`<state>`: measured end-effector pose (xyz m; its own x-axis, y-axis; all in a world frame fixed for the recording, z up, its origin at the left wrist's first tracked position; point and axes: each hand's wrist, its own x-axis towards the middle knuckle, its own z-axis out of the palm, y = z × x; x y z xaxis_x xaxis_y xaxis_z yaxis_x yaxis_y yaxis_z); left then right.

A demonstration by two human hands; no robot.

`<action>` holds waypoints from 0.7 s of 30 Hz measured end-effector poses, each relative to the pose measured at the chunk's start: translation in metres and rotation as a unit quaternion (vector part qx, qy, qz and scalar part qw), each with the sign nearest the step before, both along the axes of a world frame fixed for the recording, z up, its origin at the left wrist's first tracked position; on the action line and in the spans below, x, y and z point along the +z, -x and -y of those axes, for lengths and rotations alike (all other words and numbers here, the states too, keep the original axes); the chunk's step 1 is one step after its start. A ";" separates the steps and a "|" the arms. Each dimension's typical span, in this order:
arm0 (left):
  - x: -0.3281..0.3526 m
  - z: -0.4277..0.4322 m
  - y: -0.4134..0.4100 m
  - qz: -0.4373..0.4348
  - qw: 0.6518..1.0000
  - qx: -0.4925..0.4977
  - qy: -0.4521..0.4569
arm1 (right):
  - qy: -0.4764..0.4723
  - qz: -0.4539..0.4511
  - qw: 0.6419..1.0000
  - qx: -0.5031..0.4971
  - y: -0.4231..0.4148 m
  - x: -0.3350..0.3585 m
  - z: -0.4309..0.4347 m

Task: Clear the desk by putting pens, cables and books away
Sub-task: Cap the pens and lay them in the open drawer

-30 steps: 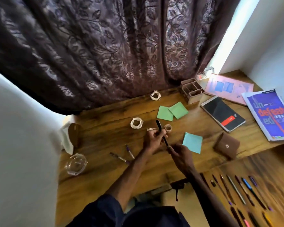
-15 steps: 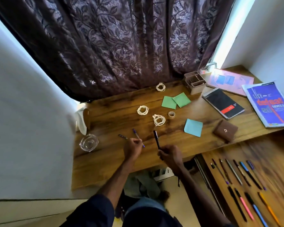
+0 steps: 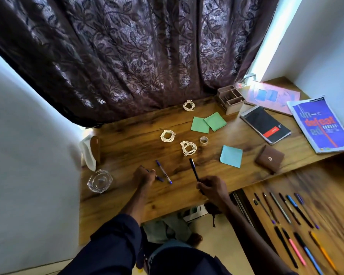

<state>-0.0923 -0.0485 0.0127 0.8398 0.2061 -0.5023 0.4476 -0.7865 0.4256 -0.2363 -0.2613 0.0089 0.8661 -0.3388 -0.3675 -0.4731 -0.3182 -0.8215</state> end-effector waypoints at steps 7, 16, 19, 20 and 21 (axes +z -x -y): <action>-0.002 0.003 -0.010 0.047 0.996 -0.036 -0.062 | -0.006 -0.008 1.000 -0.010 -0.005 -0.002 0.016; 0.001 0.097 0.001 0.157 0.955 -0.202 0.149 | -0.023 -0.018 0.990 -0.139 0.015 -0.007 0.050; 0.006 0.149 0.013 0.163 0.914 -0.310 0.206 | -0.037 -0.006 0.979 -0.200 0.033 -0.005 0.067; 0.006 0.168 0.018 0.160 0.900 -0.340 0.222 | -0.038 -0.004 0.974 -0.221 0.041 -0.003 0.074; 0.006 0.185 0.023 0.153 0.887 -0.366 0.234 | -0.036 -0.004 0.970 -0.239 0.048 -0.002 0.081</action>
<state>-0.1157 -0.2335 0.0187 0.7743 -0.6225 -0.1139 -0.3034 -0.5231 0.7964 -0.2844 -0.3424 0.0072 0.6133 -0.6743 -0.4113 -0.5586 -0.0021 -0.8294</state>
